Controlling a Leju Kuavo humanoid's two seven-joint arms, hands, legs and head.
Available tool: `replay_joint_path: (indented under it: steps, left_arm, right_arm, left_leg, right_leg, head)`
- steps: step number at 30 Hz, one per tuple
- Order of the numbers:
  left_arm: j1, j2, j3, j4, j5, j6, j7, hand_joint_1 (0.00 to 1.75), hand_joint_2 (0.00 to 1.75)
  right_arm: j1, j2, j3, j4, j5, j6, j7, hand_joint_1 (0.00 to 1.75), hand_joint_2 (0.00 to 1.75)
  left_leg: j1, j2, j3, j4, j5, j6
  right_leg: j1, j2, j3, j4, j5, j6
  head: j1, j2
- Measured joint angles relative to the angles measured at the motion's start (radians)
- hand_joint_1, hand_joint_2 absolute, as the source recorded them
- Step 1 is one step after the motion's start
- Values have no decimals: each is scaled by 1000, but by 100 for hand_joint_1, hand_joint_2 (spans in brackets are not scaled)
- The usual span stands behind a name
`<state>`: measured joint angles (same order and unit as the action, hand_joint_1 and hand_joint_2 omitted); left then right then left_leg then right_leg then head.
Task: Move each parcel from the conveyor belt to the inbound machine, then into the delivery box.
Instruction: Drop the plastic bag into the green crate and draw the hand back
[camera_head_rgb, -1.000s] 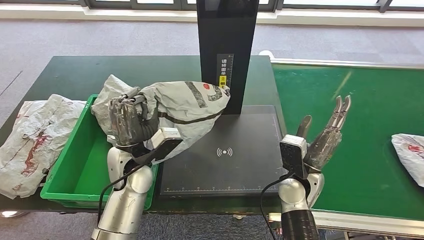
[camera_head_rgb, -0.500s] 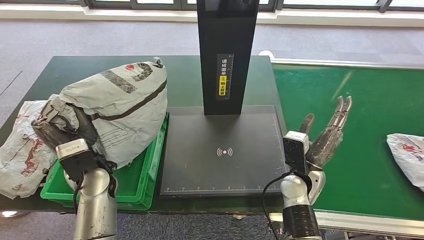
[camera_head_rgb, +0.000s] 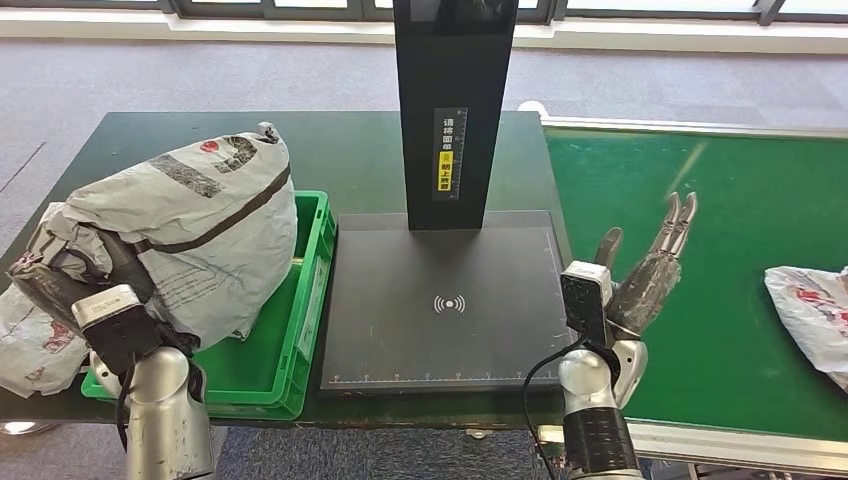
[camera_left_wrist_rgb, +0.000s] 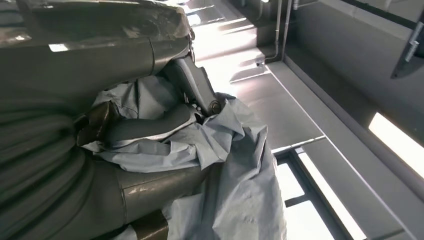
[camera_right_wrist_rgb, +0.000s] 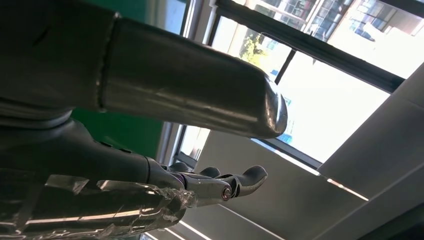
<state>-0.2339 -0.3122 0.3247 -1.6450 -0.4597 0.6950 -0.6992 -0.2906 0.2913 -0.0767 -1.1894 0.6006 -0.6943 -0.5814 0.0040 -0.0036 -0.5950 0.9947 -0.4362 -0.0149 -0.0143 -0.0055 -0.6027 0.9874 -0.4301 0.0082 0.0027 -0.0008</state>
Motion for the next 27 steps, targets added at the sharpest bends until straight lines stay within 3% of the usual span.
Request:
replay_joint_path:
  steps: [14,19,23,27]
  left_arm:
    - [-32,-11,83,99,-78,0,5,175,175]
    - [-75,-17,113,164,-321,0,136,175,175]
    - [-125,-23,140,260,-526,0,231,0,175]
    - [-166,-26,158,347,-623,0,293,0,0]
  right_arm:
    - [-2,3,0,4,3,0,2,0,0]
    - [0,4,0,3,19,5,15,0,0]
    - [15,7,0,-19,51,19,43,0,0]
    - [34,11,-3,-48,75,37,60,0,0]
  left_leg:
    - [0,2,0,0,0,0]
    - [0,1,1,0,0,0]
    - [0,1,1,0,0,0]
    - [0,1,1,0,0,0]
  right_leg:
    - [0,2,-1,0,0,0]
    - [0,2,0,0,0,0]
    - [0,2,0,0,1,0]
    - [0,2,0,0,1,0]
  head:
    - [0,0]
    - [0,0]
    - [0,0]
    - [0,0]
